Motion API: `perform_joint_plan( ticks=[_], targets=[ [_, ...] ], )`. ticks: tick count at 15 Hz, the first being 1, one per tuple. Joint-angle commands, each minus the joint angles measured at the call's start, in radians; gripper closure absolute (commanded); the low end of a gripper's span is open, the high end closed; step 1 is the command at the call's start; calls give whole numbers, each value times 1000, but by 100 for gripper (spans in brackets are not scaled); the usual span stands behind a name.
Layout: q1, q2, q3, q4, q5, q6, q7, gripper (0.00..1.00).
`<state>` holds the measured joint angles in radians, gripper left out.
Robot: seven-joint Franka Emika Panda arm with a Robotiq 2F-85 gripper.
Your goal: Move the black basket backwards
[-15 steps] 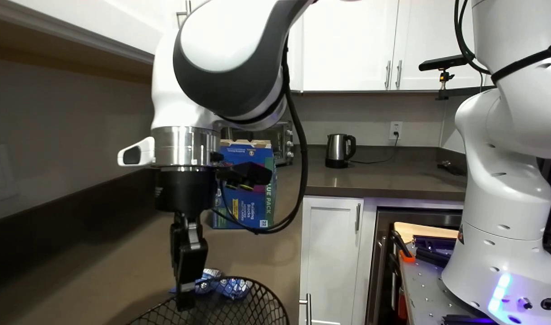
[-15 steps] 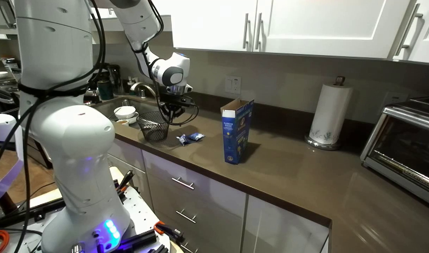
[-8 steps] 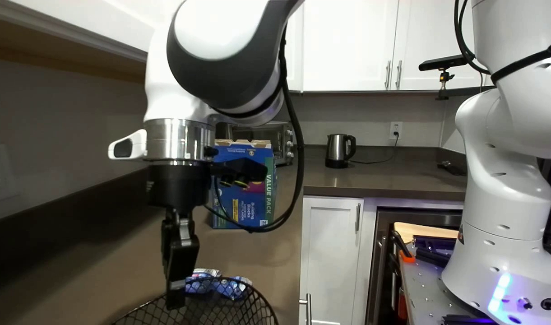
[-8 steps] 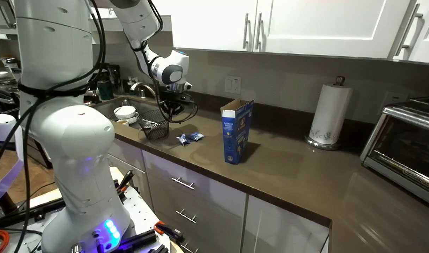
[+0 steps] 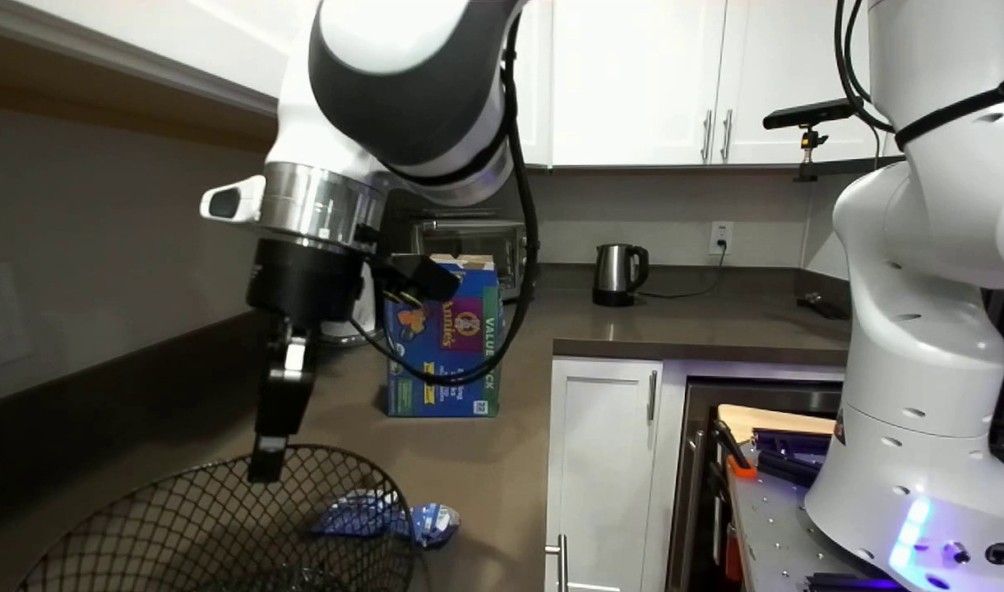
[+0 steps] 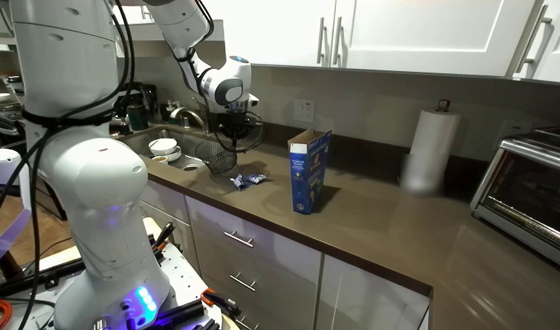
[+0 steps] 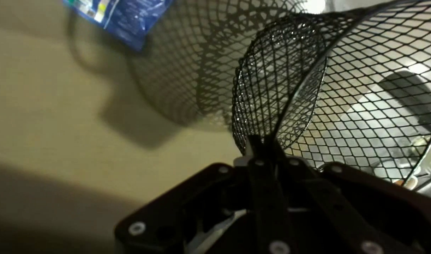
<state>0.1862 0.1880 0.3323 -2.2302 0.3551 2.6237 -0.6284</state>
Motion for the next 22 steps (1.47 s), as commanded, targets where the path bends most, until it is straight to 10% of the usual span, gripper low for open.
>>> perform_joint_plan(
  ticks=[1,14,22],
  targets=[
    [-47,-46,16,-20,91,71,-44,98],
    [-154,-51,4,-23,458,323,-184,98],
    [-158,-26,-35,-40,491,413,-132,98]
  ],
)
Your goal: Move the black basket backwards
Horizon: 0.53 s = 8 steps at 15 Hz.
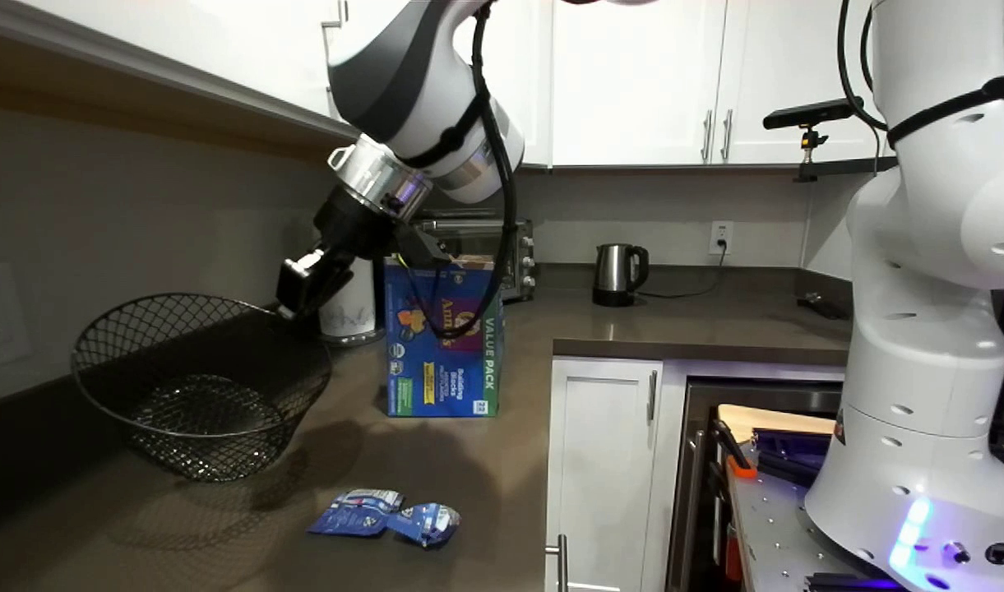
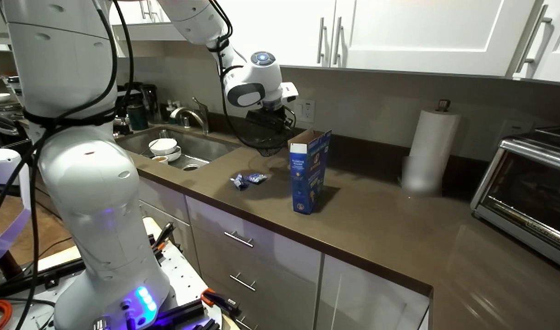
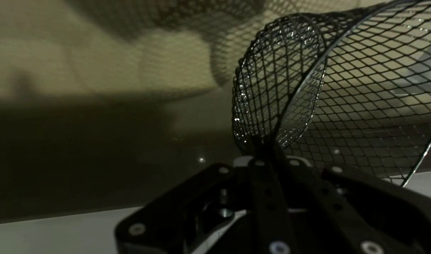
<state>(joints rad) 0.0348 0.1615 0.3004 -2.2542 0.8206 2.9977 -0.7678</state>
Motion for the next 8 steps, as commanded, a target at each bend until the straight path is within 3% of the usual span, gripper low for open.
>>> perform_joint_plan(
  ticks=[1,2,3,4,8],
  targets=[
    [-7,2,-8,-18,27,37,10,93],
    [-6,4,-14,-20,25,40,15,84],
    [-6,4,-19,-22,24,40,18,68],
    [-6,6,-24,-23,22,42,22,66],
    [0,15,-40,-19,12,47,30,43]
  ],
)
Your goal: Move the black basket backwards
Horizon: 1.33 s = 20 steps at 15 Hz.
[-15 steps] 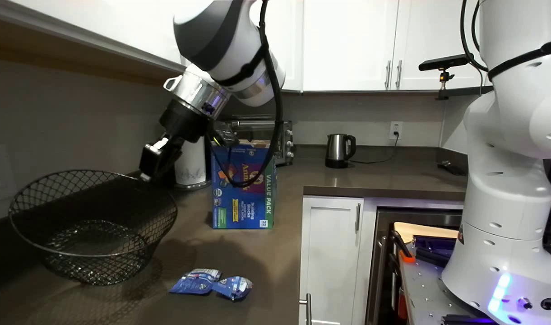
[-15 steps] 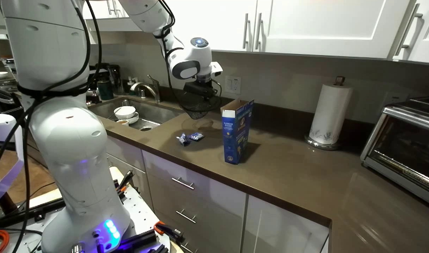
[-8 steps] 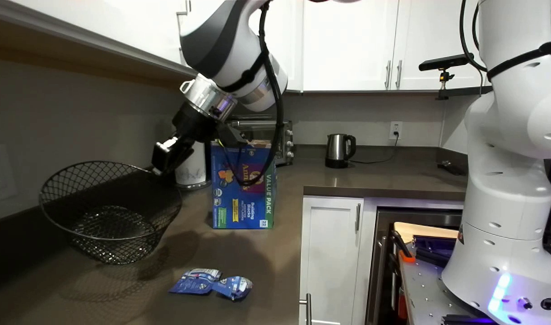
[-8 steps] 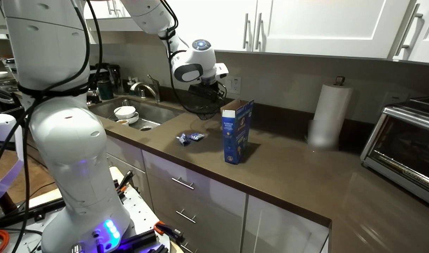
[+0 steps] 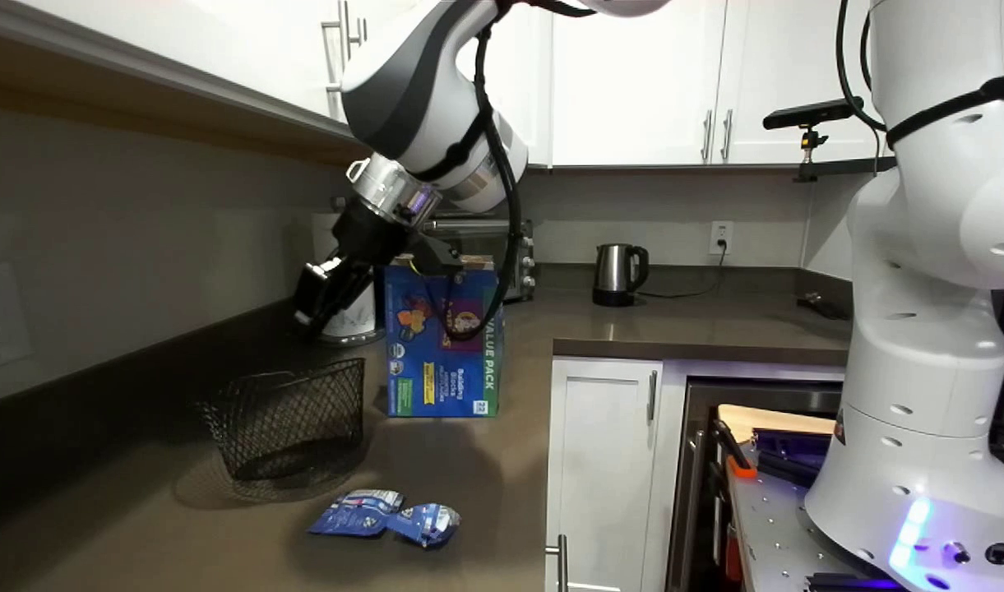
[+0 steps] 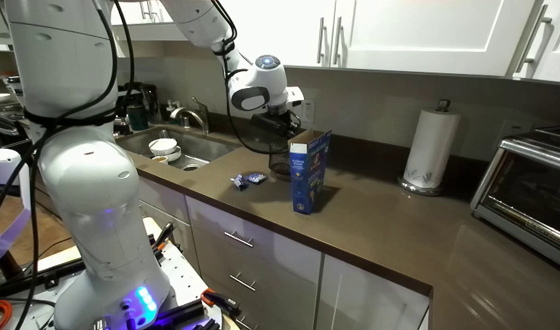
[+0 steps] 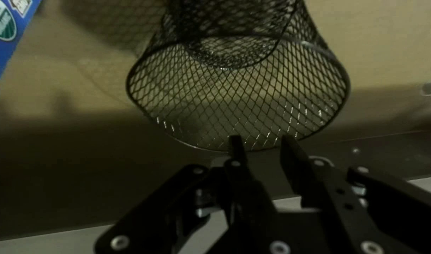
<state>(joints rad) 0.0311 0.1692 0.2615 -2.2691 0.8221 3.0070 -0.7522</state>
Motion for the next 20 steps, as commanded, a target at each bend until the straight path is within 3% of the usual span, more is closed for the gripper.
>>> perform_joint_plan(
  ticks=[1,7,8,13,17,20],
  targets=[
    [6,9,-5,-6,4,39,18,39],
    [52,-21,-32,-67,-95,57,53,14],
    [69,-35,-44,-93,-130,73,74,5],
    [166,-118,-126,-237,-313,133,166,0],
    [196,-225,-173,-318,-516,-15,219,0],
    [175,-279,-157,-304,-641,-196,264,0]
  ],
)
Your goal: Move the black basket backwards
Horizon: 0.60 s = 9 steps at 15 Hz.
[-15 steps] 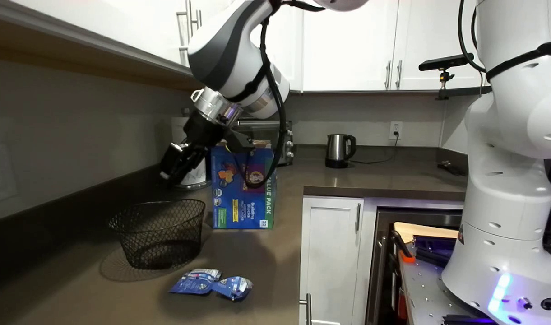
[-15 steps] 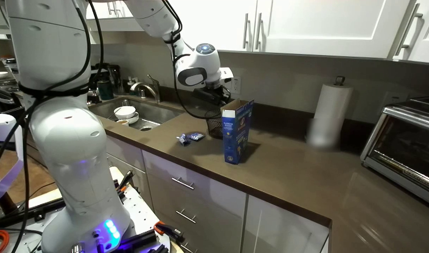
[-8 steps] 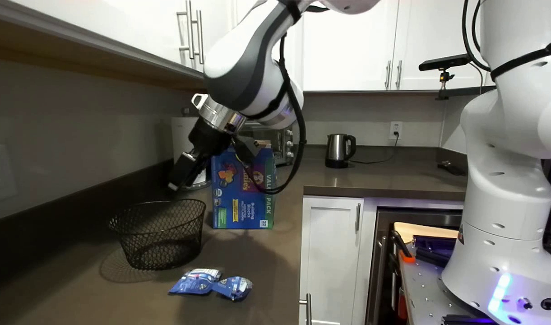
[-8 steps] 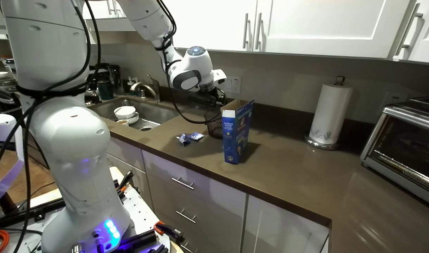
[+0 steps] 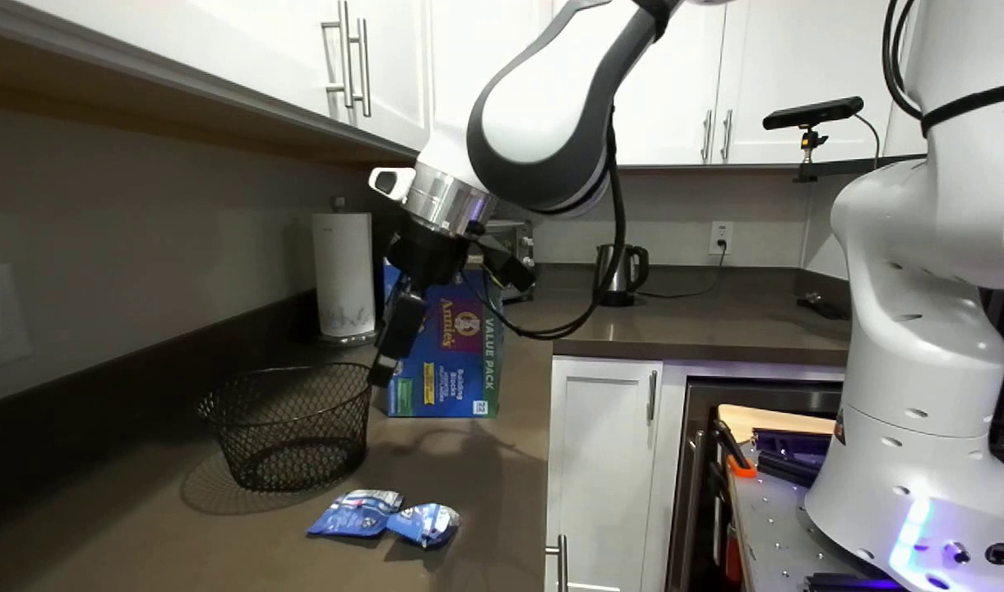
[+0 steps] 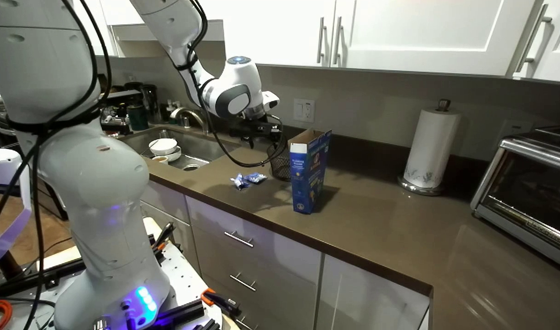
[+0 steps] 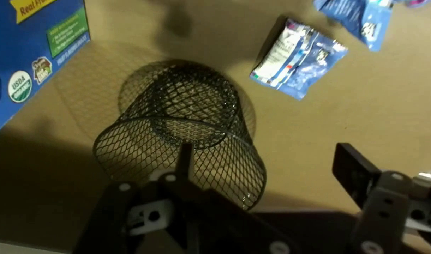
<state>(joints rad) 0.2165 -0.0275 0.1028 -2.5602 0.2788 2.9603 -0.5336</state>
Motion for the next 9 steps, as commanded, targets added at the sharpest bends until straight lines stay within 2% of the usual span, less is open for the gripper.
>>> perform_joint_plan(
  ticks=[1,5,9],
  targets=[
    [-19,-91,10,2,-133,-212,68,0],
    [-17,-48,2,80,-176,-414,80,0],
    [-29,44,5,127,-186,-451,76,0]
  ],
)
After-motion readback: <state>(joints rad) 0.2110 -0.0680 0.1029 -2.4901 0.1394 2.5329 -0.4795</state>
